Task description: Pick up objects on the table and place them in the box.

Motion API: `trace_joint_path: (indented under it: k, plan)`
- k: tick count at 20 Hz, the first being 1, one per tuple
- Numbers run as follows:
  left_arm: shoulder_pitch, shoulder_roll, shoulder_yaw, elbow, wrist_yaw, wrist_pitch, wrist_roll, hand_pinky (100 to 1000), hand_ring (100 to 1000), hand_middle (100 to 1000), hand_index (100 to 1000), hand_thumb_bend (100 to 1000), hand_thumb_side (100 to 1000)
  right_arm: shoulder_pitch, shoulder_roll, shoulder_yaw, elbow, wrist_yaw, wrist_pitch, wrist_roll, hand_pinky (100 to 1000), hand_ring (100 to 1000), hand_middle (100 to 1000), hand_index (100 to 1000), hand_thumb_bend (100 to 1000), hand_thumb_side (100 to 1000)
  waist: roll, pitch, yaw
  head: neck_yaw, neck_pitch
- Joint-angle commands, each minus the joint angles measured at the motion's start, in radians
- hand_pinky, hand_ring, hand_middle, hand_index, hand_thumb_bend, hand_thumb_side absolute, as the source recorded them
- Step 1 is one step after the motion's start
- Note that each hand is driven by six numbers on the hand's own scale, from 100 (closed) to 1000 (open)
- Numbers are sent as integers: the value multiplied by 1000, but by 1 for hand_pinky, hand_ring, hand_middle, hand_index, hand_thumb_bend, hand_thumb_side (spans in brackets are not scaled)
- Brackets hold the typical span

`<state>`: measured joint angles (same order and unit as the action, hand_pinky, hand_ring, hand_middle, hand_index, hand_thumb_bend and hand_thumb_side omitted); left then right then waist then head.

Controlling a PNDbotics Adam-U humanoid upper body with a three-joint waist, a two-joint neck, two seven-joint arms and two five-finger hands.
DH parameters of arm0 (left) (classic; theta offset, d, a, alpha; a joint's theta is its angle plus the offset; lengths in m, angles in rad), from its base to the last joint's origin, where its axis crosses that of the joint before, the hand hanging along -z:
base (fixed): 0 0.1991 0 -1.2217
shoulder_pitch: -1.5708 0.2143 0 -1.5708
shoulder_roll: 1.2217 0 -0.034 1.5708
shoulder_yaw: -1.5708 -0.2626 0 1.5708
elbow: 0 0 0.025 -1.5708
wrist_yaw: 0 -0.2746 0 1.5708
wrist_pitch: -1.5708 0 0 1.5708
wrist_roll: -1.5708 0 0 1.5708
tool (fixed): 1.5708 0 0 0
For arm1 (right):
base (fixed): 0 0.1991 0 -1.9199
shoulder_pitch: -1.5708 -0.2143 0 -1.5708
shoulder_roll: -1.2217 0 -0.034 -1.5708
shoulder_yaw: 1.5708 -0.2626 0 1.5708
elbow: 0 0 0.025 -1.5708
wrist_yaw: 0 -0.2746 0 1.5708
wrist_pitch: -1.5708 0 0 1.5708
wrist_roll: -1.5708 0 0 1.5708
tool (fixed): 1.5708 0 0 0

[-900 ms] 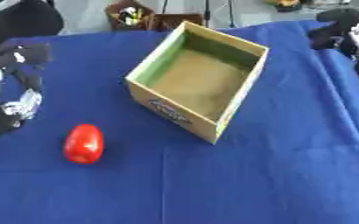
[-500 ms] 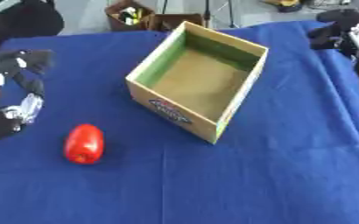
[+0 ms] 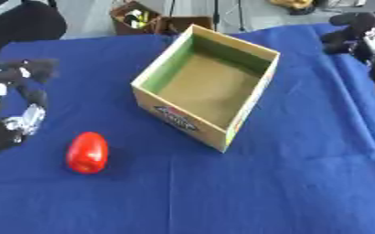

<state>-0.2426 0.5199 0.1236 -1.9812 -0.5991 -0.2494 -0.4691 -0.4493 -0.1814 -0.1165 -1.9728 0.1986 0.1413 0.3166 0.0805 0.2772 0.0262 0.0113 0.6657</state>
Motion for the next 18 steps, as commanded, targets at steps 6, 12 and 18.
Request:
trace_joint_path:
  k: [6, 12, 18]
  plan:
    - [37, 218, -70, -19, 48, 55, -12, 695, 853, 838, 1000, 100, 890, -18, -22, 6, -7, 0, -6, 12, 734, 750, 498, 767, 100, 815, 1, -9, -1, 6, -14]
    - [23, 276, -108, -6, 59, 139, -73, 743, 873, 855, 1000, 100, 944, -20, -21, 9, -6, 0, -9, 16, 735, 751, 498, 767, 100, 815, 1, -7, -6, 10, -10]
    - [-9, 311, -137, -3, 8, 160, -140, 795, 898, 896, 1000, 338, 997, -22, -21, 12, -5, -1, -11, 20, 736, 751, 498, 767, 100, 816, 4, -6, -11, 37, 19]
